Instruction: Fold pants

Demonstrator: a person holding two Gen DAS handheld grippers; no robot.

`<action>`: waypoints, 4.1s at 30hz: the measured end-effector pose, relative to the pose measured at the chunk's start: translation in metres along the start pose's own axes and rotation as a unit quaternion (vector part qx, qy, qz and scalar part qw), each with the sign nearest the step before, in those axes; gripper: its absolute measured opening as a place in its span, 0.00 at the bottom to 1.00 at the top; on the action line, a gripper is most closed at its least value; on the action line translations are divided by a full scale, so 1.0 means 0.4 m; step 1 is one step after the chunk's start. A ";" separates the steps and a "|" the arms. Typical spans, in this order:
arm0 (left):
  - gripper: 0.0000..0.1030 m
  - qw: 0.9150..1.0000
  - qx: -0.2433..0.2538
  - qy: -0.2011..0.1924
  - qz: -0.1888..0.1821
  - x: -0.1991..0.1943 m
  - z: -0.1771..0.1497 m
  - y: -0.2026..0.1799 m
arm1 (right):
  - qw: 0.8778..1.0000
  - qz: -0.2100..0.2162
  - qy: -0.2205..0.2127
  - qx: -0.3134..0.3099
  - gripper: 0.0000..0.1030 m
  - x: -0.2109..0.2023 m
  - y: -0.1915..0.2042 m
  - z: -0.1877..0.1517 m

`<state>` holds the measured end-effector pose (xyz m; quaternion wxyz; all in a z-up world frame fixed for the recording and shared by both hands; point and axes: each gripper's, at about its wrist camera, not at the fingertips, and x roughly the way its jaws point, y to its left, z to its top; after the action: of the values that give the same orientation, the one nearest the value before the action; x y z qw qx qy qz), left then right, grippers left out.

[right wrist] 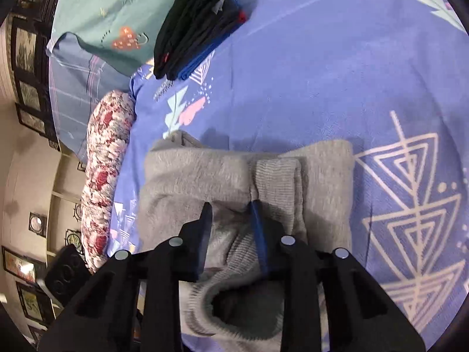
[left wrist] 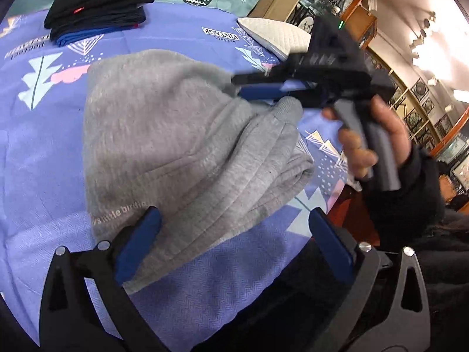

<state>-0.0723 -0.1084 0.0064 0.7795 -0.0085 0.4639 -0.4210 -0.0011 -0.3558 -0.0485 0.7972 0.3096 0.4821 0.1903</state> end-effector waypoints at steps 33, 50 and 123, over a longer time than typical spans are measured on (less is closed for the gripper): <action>0.98 0.986 -0.151 0.069 -0.019 0.073 0.125 0.323 | 0.999 0.004 0.021 0.032 0.99 -0.122 -0.112 -0.107; 0.90 0.992 -0.122 0.032 -0.031 0.063 0.173 0.204 | 0.997 -0.004 0.004 -0.074 0.66 -0.025 0.039 -0.106; 0.98 0.874 -0.077 -0.266 0.399 -0.202 -0.005 0.231 | 0.873 -0.261 -0.321 -0.258 0.99 -0.021 0.238 -0.159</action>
<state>-0.0312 0.0055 0.0259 0.9720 0.0058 0.2341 -0.0195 -0.0618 -0.2712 -0.0004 0.9803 0.0000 0.1966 -0.0172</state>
